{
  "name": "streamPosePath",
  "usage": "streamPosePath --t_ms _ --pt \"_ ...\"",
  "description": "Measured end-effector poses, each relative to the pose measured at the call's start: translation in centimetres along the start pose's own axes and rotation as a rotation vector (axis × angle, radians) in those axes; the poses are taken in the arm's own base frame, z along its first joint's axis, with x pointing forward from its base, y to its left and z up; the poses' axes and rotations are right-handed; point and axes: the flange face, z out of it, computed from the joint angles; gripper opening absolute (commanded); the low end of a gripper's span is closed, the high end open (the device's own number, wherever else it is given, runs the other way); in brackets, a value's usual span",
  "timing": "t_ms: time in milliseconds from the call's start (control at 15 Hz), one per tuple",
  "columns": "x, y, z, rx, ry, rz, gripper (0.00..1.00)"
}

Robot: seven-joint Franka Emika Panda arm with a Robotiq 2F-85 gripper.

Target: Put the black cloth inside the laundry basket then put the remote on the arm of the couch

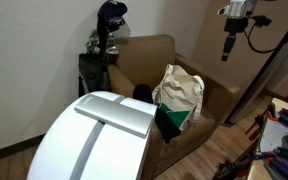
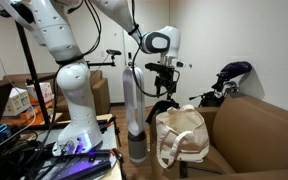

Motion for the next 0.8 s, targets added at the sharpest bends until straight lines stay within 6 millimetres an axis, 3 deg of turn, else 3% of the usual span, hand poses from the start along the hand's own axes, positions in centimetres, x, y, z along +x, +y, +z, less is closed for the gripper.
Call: streamPosePath --t_ms 600,800 --pt "4.3 -15.3 4.3 -0.063 0.099 -0.191 1.0" --pt "4.7 -19.0 6.6 -0.037 0.11 -0.222 1.0"
